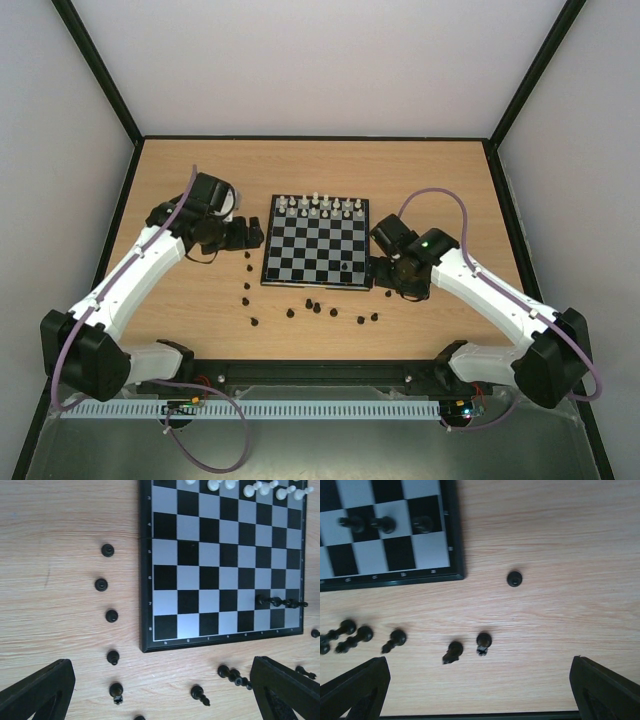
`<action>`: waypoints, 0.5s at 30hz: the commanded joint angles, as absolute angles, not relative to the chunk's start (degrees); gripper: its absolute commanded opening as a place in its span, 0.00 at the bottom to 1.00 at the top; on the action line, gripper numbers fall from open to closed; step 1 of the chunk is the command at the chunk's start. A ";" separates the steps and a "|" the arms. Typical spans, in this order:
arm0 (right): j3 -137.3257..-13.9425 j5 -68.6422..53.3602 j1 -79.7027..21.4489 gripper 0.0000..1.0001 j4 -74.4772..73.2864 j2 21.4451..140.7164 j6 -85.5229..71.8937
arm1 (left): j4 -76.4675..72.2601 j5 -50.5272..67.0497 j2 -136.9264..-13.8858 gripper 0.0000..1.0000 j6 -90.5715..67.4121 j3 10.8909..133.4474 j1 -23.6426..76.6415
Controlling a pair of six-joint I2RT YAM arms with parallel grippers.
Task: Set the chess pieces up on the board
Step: Pick up the chess piece at the center of the board.
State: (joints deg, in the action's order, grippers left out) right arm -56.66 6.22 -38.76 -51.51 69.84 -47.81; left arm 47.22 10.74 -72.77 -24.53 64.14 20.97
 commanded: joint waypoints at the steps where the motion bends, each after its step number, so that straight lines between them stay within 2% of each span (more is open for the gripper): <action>1: -53.10 3.78 -35.01 0.98 -50.06 70.07 -45.49 | 48.79 10.51 -73.37 0.99 -22.64 63.79 18.70; 7: -49.27 1.53 -32.81 0.92 -47.93 72.18 -40.75 | 51.33 8.36 -68.55 0.99 -26.86 63.34 17.51; 10: -46.73 1.62 -32.08 0.82 -45.05 73.08 -40.16 | 52.19 9.06 -65.65 0.99 -26.56 60.30 17.52; 15: -44.64 1.54 -31.73 0.73 -41.73 74.33 -40.63 | 54.14 9.31 -59.97 0.99 -25.39 56.63 17.53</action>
State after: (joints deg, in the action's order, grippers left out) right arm -45.91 1.89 -32.18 -43.48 73.12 -41.30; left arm 50.43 9.19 -63.90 -25.87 59.22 17.72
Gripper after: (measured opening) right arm 0.760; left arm 0.988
